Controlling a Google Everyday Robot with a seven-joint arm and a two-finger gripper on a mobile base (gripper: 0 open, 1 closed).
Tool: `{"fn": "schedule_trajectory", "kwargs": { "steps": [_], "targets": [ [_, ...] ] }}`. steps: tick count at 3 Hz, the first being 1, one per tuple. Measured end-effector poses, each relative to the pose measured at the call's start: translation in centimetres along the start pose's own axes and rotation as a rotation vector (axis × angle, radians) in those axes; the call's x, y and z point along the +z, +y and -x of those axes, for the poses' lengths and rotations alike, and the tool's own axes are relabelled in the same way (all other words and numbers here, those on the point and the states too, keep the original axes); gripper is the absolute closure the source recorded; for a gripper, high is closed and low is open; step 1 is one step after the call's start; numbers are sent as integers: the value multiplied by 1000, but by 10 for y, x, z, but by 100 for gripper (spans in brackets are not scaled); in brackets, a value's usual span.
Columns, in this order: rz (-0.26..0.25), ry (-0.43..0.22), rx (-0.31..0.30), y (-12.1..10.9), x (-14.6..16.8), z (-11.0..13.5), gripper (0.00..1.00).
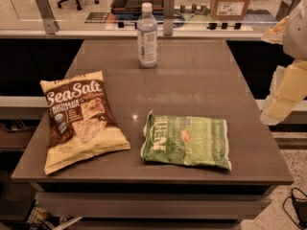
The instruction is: Knock blue plastic bottle over
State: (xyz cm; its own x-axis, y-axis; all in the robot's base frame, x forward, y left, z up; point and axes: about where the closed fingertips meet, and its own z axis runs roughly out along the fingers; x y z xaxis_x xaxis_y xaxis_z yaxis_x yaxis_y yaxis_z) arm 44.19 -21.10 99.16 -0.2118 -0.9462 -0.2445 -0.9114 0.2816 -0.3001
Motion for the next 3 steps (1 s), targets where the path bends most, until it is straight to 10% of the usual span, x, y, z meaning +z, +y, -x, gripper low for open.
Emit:
{"fn": "schedule_trajectory", "kwargs": {
  "steps": [3],
  "targets": [
    [-47,-290,125,-43,27,32,0]
  ]
}}
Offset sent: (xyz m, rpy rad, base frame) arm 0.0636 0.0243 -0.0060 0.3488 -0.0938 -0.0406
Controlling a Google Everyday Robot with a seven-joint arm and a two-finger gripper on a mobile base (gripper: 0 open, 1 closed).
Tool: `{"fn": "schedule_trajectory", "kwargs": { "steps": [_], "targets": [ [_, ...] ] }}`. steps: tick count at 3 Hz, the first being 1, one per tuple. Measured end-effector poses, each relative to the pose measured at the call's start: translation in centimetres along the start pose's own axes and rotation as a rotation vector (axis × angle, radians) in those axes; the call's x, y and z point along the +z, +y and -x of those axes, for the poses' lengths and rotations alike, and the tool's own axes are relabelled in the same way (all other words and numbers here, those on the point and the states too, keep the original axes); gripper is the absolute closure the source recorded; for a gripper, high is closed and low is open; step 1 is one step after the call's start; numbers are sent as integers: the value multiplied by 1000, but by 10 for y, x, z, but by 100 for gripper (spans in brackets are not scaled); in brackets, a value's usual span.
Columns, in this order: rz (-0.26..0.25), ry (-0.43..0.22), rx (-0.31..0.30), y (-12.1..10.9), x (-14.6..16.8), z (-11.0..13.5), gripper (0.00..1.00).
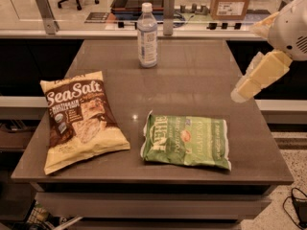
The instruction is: Knock blue plastic bottle over
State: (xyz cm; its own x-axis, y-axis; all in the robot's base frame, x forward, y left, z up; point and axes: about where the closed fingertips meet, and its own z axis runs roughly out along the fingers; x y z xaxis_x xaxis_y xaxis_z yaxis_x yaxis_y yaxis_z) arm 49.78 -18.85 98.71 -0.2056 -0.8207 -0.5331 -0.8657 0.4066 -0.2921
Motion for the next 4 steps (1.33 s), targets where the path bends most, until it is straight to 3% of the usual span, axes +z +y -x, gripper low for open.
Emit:
{"fn": "schedule_trajectory", "kwargs": {
  "steps": [2,3,4],
  "targets": [
    [-157,-184,41,-33,26,34,0],
    [-186,-284,60,-47,49,52,0],
    [-154,-357,78,-54,77,66,0]
  ]
}}
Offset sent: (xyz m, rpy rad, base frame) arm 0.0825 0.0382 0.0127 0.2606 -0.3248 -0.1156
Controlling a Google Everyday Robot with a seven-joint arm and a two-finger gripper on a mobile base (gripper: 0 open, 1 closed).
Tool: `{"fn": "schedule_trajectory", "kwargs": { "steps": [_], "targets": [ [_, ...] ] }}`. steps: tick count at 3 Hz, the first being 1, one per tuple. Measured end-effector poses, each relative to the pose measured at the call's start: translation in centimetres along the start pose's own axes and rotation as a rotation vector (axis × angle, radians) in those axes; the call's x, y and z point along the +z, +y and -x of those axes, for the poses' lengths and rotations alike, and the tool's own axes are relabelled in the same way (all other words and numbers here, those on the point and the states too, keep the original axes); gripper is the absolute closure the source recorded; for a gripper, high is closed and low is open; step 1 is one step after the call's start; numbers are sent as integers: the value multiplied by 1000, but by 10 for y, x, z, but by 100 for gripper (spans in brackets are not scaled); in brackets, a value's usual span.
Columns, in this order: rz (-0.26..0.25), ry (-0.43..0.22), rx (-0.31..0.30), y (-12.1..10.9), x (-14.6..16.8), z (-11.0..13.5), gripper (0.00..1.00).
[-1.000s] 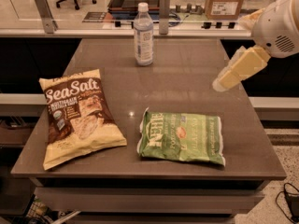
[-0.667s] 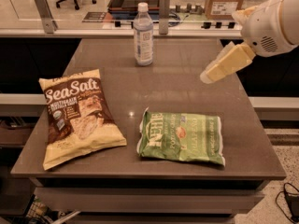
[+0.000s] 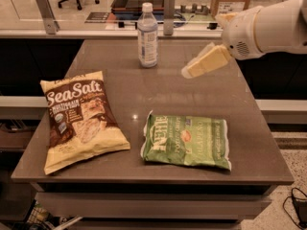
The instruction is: Knock blue plastic bottle over
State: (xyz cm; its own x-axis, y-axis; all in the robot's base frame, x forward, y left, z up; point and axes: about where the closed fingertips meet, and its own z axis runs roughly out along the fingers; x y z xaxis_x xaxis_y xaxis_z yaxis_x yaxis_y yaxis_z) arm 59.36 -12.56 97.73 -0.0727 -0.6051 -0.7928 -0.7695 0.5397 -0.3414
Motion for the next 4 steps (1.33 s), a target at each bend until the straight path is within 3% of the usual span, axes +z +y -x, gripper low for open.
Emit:
{"fn": "schedule_trajectory", "kwargs": {
  "steps": [2,4],
  "targets": [
    [64,-129,115,-9,52,-12,0],
    [78,-127,125,-10,59,-10,0]
  ]
}}
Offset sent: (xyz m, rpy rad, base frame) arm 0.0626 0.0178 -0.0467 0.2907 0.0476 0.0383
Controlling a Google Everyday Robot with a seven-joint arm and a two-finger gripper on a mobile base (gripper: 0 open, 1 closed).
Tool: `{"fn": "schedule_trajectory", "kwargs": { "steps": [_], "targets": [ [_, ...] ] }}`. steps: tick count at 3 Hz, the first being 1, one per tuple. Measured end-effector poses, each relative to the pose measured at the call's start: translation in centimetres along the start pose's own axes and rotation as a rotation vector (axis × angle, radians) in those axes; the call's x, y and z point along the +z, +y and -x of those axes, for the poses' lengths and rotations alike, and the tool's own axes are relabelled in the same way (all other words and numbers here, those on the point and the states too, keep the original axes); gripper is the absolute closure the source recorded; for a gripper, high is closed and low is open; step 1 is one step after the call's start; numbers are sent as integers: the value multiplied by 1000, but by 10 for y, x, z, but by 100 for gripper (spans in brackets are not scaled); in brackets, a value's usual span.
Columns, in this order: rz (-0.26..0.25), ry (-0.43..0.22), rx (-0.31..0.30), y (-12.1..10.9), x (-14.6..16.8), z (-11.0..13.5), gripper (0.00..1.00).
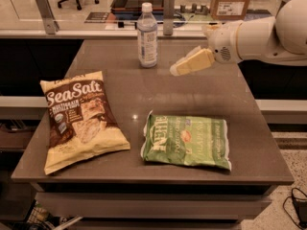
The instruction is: Knock blue plastic bottle over
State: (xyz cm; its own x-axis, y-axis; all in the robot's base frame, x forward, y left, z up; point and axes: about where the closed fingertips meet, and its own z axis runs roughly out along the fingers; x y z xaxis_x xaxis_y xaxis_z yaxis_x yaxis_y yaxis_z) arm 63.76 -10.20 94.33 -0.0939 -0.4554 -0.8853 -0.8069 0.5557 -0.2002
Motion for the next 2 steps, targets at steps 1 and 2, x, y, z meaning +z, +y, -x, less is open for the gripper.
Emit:
{"fn": "schedule_trajectory", "kwargs": {
  "steps": [1,2],
  "targets": [
    [25,-30,15,0,17,7,0],
    [50,-92,40,-1,38,16,0]
  ]
}}
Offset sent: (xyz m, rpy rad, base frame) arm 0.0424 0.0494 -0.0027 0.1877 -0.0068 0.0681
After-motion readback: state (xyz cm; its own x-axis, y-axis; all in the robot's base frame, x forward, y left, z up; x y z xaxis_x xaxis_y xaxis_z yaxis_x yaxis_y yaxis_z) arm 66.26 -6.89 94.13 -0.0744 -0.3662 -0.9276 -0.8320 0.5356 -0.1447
